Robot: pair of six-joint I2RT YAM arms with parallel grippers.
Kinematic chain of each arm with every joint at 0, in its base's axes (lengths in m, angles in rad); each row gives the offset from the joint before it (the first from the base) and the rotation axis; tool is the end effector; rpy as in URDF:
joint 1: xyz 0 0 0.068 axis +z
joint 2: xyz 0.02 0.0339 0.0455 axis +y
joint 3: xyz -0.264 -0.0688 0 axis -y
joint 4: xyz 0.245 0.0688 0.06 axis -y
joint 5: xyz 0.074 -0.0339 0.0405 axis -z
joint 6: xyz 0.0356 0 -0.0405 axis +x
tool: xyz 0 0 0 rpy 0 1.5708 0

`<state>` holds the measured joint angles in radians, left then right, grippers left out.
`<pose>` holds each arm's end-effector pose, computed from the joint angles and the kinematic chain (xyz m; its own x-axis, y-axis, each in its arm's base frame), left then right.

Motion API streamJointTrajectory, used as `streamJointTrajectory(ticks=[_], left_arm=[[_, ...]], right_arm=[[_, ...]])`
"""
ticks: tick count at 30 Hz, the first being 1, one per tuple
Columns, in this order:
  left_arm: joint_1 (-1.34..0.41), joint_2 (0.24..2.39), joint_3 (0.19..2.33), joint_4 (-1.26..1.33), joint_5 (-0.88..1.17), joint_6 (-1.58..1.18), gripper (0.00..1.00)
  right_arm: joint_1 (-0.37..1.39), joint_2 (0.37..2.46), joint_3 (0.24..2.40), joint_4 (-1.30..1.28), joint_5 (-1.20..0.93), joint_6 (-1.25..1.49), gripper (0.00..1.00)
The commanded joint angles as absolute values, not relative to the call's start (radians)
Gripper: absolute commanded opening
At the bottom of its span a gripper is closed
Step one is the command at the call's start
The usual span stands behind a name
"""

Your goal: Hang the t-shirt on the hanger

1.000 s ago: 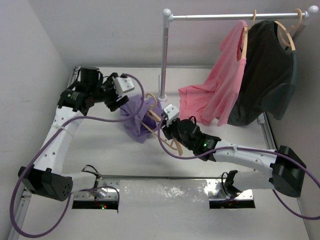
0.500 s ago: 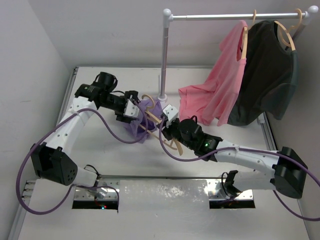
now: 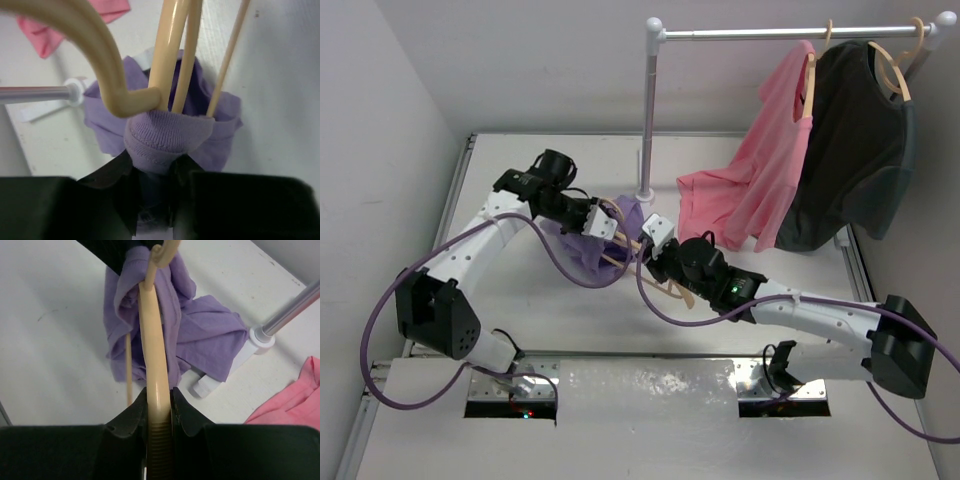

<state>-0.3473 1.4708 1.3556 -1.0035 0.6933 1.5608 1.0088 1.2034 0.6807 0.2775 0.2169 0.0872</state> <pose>0.2633 -0.1195 0.3164 0.5158 0.6312 -0.5792 0.8510 -0.2999 0.4311 0.1519 0.2269 0.2632 -0.1911 -0.1439 -0.9710 -0.7011 0.7123 0.0324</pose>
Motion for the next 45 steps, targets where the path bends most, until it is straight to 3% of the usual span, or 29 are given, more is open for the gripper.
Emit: streamJointTrajectory(ticks=[1,3,8,10,11,13,14,22,23,24,26,28,35,41,45], left_arm=[[-0.383,1.473,1.342,-1.023,0.673,1.523,0.10],[-0.382,1.463,1.348,-1.009,0.678,1.479,0.00],[-0.358,1.404,1.364,-0.942,0.644,1.252,0.00],[-0.350,1.349,1.332,-0.884,0.573,1.096,0.00],[-0.344,1.333,1.318,-0.835,0.543,1.053,0.00],[-0.338,1.286,1.286,-0.789,0.465,0.935,0.00],[-0.327,1.272,1.272,-0.766,0.436,0.889,0.00],[-0.319,1.125,1.117,-0.572,0.112,0.441,0.00],[-0.318,1.123,1.118,-0.569,0.100,0.411,0.00],[-0.319,1.120,1.120,-0.565,0.086,0.356,0.00],[-0.318,1.114,1.123,-0.551,0.072,0.309,0.00],[-0.319,1.109,1.126,-0.548,0.075,0.264,0.00],[-0.319,1.100,1.118,-0.543,0.101,0.222,0.00],[-0.318,1.100,1.147,-0.532,0.109,0.222,0.00],[-0.318,1.095,1.147,-0.528,0.117,0.229,0.00]], right_arm=[[1.009,1.158,0.727,0.359,0.183,0.046,0.00],[1.009,1.152,0.727,0.354,0.192,0.034,0.00],[1.006,1.167,0.733,0.350,0.288,0.012,0.03],[1.003,1.192,0.747,0.338,0.336,0.023,0.27],[0.999,1.199,0.771,0.331,0.354,0.029,0.59],[0.989,1.233,0.817,0.269,0.406,0.066,0.90],[0.979,1.244,0.877,0.243,0.416,0.099,0.99],[0.867,1.166,1.054,-0.046,0.571,0.538,0.99],[0.867,1.149,1.028,-0.007,0.565,0.531,0.96],[0.871,1.138,1.000,0.026,0.546,0.540,0.84],[0.888,1.131,0.924,0.028,0.538,0.640,0.71],[0.905,1.141,0.859,0.063,0.535,0.676,0.66],[0.905,1.460,0.951,0.205,0.195,0.801,0.76],[0.905,1.681,1.042,0.268,0.109,0.888,0.58],[0.905,1.733,1.052,0.290,0.144,0.925,0.55]])
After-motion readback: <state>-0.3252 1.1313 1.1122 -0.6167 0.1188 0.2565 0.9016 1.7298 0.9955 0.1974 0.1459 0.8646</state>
